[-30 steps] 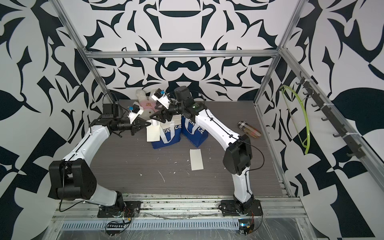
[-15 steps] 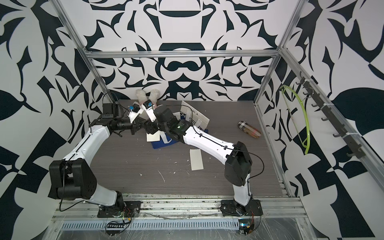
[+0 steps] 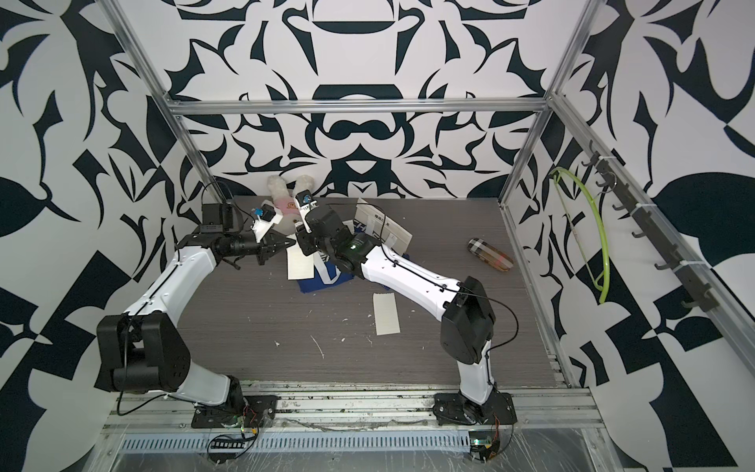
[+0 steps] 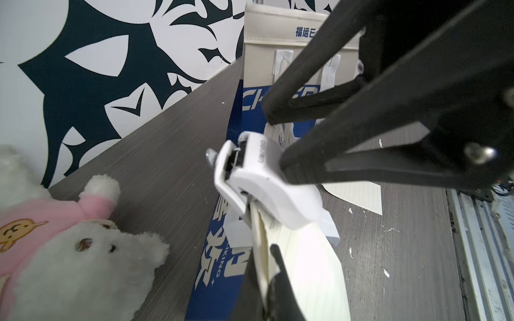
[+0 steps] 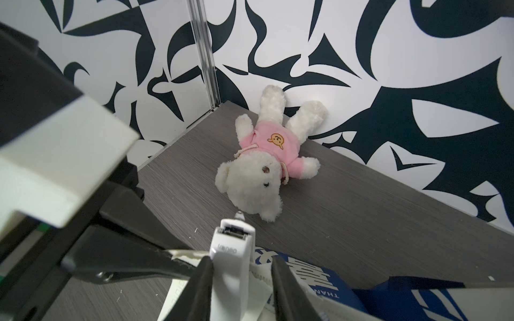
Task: Staple the receipts to the bags
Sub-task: Pick up the stapler from the takeout bag.
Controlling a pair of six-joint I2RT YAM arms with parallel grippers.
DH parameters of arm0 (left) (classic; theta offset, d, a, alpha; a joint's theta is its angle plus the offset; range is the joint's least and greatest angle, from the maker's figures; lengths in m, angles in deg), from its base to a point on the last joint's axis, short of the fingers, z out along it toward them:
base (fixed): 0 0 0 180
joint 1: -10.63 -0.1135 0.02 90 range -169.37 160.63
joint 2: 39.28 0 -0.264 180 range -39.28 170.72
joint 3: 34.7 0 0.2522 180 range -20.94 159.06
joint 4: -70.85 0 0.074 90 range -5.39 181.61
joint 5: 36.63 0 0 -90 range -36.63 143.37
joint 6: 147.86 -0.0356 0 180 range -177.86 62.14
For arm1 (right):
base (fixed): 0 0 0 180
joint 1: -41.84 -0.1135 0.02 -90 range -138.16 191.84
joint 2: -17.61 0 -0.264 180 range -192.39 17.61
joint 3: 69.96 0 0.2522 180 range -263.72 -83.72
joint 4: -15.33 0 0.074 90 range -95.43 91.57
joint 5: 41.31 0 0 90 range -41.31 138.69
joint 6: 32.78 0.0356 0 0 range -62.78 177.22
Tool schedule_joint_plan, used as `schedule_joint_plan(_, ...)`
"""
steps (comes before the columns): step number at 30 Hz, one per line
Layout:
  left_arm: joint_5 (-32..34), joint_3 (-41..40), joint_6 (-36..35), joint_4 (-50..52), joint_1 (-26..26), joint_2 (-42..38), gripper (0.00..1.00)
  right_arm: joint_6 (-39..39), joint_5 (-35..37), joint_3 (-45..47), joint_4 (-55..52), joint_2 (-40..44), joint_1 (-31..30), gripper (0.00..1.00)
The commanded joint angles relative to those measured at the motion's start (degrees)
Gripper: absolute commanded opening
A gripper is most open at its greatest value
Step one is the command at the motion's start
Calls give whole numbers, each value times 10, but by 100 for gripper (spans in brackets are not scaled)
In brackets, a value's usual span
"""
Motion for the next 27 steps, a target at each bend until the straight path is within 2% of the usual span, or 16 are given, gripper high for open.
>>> schedule_joint_plan(1,18,-8,-4,21,0,8,0,-3,-20,-33,-10,6,-2,47)
schedule_joint_plan(3,19,-8,-4,20,0,7,0,-1,-27,-35,-11,4,-2,52)
schedule_joint_plan(5,19,-8,-4,21,0,7,0,1,-26,-39,-14,1,-4,53)
schedule_joint_plan(8,17,-9,-4,21,0,7,0,4,-4,-66,-43,-14,-7,47)
schedule_joint_plan(10,18,-9,-4,20,0,6,0,5,35,-99,-85,-33,-12,41)
schedule_joint_plan(17,18,-10,-4,19,0,1,0,8,69,-140,-129,-61,-27,38)
schedule_joint_plan(21,19,-11,-5,18,0,-1,0,13,74,-150,-142,-68,-30,26)
schedule_joint_plan(26,24,-14,-2,15,0,-1,0,14,83,-134,-107,-53,-30,0)
schedule_joint_plan(27,27,-15,-1,14,0,-1,0,14,80,-123,-82,-43,-30,0)
